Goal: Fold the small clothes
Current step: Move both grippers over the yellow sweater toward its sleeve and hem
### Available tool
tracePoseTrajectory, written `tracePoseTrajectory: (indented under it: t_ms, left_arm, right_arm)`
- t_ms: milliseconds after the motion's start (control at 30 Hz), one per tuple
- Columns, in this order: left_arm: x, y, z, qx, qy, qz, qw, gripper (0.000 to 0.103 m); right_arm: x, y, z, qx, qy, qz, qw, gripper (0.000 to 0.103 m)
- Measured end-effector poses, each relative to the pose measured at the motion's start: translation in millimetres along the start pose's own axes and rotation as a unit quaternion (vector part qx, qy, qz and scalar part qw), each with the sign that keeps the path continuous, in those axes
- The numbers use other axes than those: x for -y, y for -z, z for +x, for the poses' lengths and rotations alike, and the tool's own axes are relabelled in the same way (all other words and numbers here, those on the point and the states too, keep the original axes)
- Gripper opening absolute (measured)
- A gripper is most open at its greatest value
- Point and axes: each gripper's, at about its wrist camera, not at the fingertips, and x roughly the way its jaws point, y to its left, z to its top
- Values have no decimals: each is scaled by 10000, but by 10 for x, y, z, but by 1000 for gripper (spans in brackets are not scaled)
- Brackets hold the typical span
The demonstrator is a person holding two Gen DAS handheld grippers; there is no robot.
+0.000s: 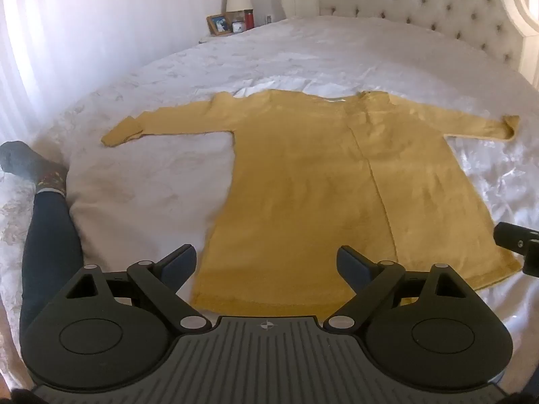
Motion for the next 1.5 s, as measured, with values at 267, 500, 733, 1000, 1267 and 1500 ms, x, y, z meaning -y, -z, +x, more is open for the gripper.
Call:
tracePoseTrajectory:
  t_ms: [267, 500, 733, 1000, 1267, 1500]
  left_arm:
    - [-49, -10, 30, -142, -19, 26, 9999, 91]
    - [44, -9, 39, -119, -40, 157, 9998, 91]
    - [129, -55, 59, -175, -87, 266, 9995, 91]
    - [197, -81, 99, -279, -59, 323, 9991, 91]
    - [204, -103, 136, -354, -13, 279, 9990, 91]
    - [195, -112, 164, -454, 40, 225, 9987, 91]
  right_arm:
    - [25, 30, 23, -20, -15, 8, 10000, 98]
    - [30, 15, 30, 8, 3, 52, 10000, 99]
    - [49, 12, 11, -6, -14, 155, 9999, 99]
    - [53, -6, 4, 9, 3, 157, 9999, 99]
    - [58, -21, 18, -19, 15, 180, 9998, 99]
    - [75, -44, 25, -33, -36, 163, 9999, 99]
